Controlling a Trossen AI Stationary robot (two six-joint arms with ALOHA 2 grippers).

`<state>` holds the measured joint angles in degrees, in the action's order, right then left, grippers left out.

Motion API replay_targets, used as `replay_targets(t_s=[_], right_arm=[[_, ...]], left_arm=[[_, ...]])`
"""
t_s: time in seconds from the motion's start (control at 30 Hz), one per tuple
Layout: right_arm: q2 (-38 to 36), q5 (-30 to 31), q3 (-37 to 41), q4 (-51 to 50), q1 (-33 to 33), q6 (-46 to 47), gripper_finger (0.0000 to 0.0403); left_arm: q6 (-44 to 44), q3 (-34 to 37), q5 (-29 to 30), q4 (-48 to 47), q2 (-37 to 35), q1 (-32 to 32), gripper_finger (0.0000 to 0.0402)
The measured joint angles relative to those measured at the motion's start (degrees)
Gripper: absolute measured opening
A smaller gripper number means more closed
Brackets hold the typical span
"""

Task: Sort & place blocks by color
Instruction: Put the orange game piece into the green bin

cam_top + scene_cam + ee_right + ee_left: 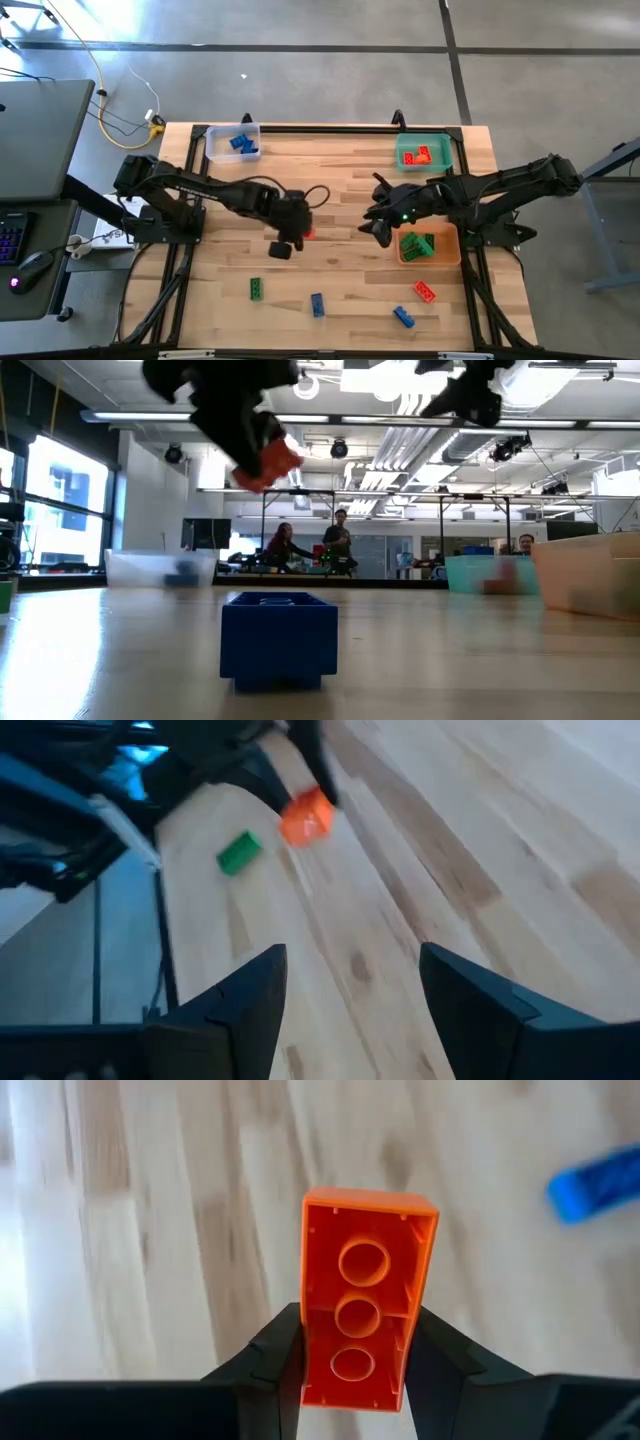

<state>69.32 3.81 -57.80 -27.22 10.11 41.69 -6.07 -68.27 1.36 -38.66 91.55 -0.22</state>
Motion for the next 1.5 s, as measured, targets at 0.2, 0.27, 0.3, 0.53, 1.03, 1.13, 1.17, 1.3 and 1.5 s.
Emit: replay_targets(t_s=[0.2,0.27,0.3,0.53,1.03,1.13,1.17,1.3,1.5], right_arm=[[0.0,-0.1,0.0,4.7,0.0,-8.6,0.0216],[0.0,-0.1,0.0,5.6,0.0,-11.3,0.0216],[0.0,-0.1,0.0,6.0,0.0,-12.8,0.0216],[0.0,1.9,0.0,11.7,0.0,-25.3,0.0216],[0.1,-12.1,0.0,30.8,-8.2,-39.2,0.0216],[0.1,-14.8,0.0,33.9,-9.4,-39.2,0.0216],[0.1,-15.4,0.0,35.1,-9.5,-39.2,0.0216],[0.1,-17.7,0.0,39.0,-9.5,-39.4,0.0216],[1.4,-19.4,0.0,41.4,-9.4,-40.3,0.0216]], left_arm=[[1.1,-4.2,-7.5,3.4,0.0,3.1,0.0103],[1.5,-5.1,-10.0,3.9,0.0,4.0,0.0103],[1.9,-5.5,-11.3,4.1,0.0,4.4,0.0103],[7.5,-7.3,-23.2,4.4,0.0,7.7,0.0103],[25.6,-7.3,-52.1,13.7,0.0,12.8,0.0106],[27.8,-7.3,-54.3,16.7,0.0,13.2,0.0107],[28.4,-7.3,-54.6,17.4,0.0,13.4,0.0107],[28.8,-7.3,-56.8,18.9,0.0,14.2,0.0109],[29.9,-7.3,-59.9,20.3,0.0,15.0,0.0109]])
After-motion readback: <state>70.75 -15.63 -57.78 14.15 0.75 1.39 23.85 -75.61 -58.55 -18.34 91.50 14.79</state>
